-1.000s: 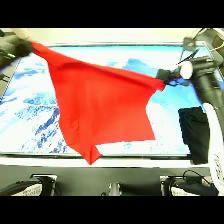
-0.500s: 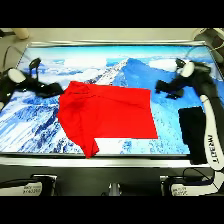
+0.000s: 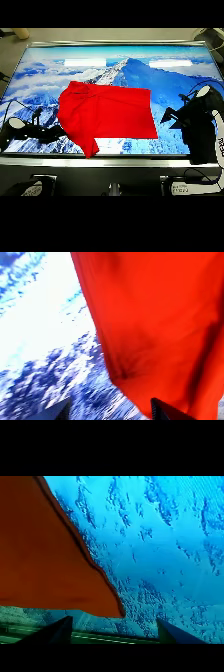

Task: Fold the shirts.

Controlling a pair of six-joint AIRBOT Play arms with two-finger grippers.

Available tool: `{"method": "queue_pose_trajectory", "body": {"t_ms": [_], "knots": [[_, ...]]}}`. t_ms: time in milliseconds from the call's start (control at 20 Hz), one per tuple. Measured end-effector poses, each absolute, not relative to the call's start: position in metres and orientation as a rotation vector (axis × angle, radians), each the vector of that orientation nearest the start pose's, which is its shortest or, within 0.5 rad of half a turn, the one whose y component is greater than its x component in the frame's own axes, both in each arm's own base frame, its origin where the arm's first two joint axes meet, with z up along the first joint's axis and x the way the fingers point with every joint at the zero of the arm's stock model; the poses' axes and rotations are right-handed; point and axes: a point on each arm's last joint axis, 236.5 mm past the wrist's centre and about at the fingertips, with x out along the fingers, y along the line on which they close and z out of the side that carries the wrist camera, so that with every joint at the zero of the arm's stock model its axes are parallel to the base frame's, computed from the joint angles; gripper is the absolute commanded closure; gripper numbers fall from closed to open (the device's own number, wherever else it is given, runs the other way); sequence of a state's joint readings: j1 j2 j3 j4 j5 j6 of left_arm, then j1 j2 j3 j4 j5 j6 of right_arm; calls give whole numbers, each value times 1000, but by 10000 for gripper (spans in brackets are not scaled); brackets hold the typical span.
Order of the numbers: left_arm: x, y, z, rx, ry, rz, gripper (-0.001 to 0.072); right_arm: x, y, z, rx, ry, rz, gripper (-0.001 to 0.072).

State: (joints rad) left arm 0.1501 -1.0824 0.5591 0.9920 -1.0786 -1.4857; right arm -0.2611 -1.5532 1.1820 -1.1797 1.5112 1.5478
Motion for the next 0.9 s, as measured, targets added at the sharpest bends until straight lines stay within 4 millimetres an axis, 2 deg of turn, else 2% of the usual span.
{"method": "queue_pose_trajectory", "body": {"t_ms": [50, 100, 150, 200, 250, 350, 400, 450, 600, 650, 700, 750, 850, 900], "knots": [[246, -83, -89, -673, 1484, -130, 211, 309, 11, -67, 609, 1793, 98, 140], [246, -89, -94, -685, 1478, -131, 216, 306, 14, -71, 615, 1799, 109, 140], [246, -94, -97, -694, 1475, -134, 250, 303, 16, -73, 621, 1803, 117, 139], [248, -98, -101, -703, 1468, -133, 347, 300, 16, -77, 623, 1806, 118, 131], [249, -103, -104, -715, 1463, -131, 405, 299, 17, -79, 630, 1805, 123, 64], [255, -104, -108, -730, 1441, -103, 503, 294, 26, -84, 654, 1806, 161, 59], [260, -103, -110, -736, 1424, -86, 650, 292, 31, -87, 667, 1806, 177, 61], [262, -102, -112, -739, 1415, -74, 677, 289, 33, -91, 676, 1806, 181, 61], [269, -100, -111, -737, 1387, -63, 683, 281, 45, -101, 733, 1815, 205, 95], [272, -99, -109, -726, 1375, -66, 683, 280, 51, -103, 749, 1816, 213, 155], [276, -97, -105, -706, 1359, -75, 683, 281, 57, -106, 745, 1811, 224, 374], [283, -98, -97, -704, 1333, -87, 684, 284, 62, -111, 728, 1797, 228, 701], [294, -101, -78, -686, 1291, -126, 685, 297, 71, -117, 674, 1754, 231, 694], [305, -99, -60, -655, 1240, -148, 685, 309, 73, -114, 641, 1712, 230, 694]]}}
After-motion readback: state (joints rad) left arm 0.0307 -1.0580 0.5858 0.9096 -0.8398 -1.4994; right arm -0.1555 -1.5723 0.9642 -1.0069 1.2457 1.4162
